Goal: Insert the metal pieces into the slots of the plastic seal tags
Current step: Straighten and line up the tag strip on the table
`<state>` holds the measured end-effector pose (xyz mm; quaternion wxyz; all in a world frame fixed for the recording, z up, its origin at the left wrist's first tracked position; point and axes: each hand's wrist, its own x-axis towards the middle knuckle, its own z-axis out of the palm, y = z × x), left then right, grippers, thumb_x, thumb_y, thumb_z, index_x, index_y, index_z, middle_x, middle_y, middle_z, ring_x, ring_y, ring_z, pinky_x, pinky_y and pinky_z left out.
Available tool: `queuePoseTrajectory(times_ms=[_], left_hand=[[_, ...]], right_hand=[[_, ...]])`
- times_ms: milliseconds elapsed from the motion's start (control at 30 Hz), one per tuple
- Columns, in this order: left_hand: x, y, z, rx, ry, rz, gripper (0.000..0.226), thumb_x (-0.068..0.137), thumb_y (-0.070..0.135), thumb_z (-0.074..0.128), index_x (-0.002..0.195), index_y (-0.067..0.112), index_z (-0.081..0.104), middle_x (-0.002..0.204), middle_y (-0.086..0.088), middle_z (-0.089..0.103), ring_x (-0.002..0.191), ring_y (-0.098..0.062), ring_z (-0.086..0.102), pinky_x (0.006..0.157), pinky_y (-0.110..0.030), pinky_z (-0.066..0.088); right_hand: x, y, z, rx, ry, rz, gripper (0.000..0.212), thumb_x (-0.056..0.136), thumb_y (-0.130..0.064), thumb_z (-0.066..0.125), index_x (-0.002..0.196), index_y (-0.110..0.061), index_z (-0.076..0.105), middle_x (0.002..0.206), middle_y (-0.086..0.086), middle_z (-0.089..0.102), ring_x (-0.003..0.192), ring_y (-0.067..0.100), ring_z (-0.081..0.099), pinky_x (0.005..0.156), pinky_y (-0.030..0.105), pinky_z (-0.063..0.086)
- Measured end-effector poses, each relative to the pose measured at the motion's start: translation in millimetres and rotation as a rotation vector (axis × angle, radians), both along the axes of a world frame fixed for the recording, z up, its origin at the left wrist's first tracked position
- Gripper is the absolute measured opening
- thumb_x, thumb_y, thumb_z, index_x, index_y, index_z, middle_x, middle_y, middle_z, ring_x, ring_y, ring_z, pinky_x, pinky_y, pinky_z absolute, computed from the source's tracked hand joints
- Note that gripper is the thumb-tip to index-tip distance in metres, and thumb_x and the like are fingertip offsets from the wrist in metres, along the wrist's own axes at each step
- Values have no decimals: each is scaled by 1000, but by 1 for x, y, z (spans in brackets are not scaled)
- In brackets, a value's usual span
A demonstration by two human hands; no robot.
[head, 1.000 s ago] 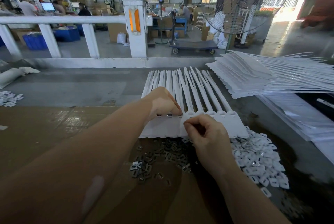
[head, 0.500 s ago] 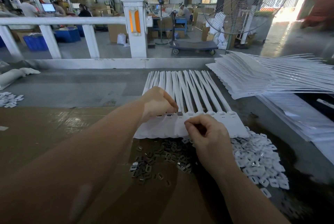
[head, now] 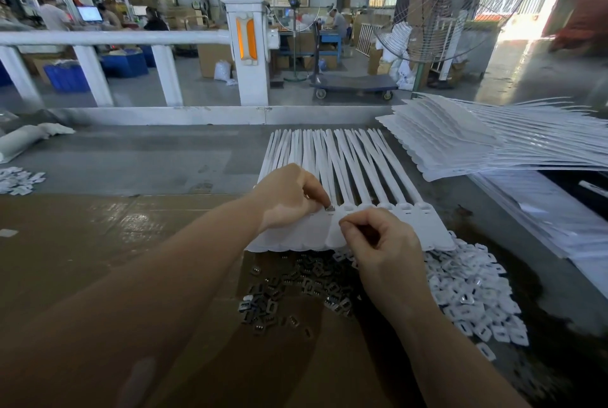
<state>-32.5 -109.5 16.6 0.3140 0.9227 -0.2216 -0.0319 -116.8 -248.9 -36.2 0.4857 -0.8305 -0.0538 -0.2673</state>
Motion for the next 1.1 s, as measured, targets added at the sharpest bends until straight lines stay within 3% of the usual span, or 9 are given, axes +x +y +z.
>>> queuePoseTrajectory(times_ms=[100,233,367,533,667,767,900,1100], left_hand=[[0,-1,-2,86,-48,-52,20,92,10,56,94,20,73,92,11,58,83,-3,52,67,-6,38],[1,-1,-4,127,-44,-61,23,94,8,51,97,20,70,97,11,54,89,-5,49,76,-12,32],[0,0,-6,30,-43,-4,19,91,8,56,96,21,69,101,7,62,91,-7,55,78,-16,40],[-11,7,-4,-118,-119,58,7,85,18,67,87,24,69,86,11,67,81,-4,59,71,-12,45],[-38,11,2,-169,-102,-125,16,81,18,70,74,32,67,71,20,64,67,4,56,59,-6,40],[-57,10,-3,-3,-37,-321,17,82,22,70,77,38,68,74,29,59,75,11,55,69,-4,40],[-65,6,-18,227,-52,-407,18,88,26,63,102,33,71,89,26,52,86,9,47,81,-2,32],[-67,1,-25,273,-83,-417,22,89,30,61,109,31,69,91,24,42,87,9,35,78,-6,27]], right_hand=[[0,0,0,0,-4,0,10,84,-7,64,78,-14,66,74,-7,60,73,2,55,64,7,38],[-1,0,0,-3,-7,3,10,84,-7,64,77,-14,67,74,-7,61,75,3,55,64,6,38],[-1,-1,0,24,-8,0,11,84,-7,65,78,-16,66,76,-8,62,77,2,56,66,6,39],[0,-2,1,92,0,-11,14,84,-9,65,78,-21,66,76,-12,64,77,-2,57,67,4,39],[1,-3,2,164,22,-17,14,85,-10,64,77,-21,67,74,-9,64,72,-1,56,66,5,40],[1,-3,3,200,36,-18,15,85,-10,63,75,-21,66,72,-7,64,70,1,58,65,8,42],[0,-3,5,219,33,-25,21,85,-11,64,71,-26,64,69,-6,64,68,2,59,62,6,41],[-1,-3,5,216,35,-21,19,85,-10,64,73,-25,64,69,-5,64,68,1,58,61,6,41]])
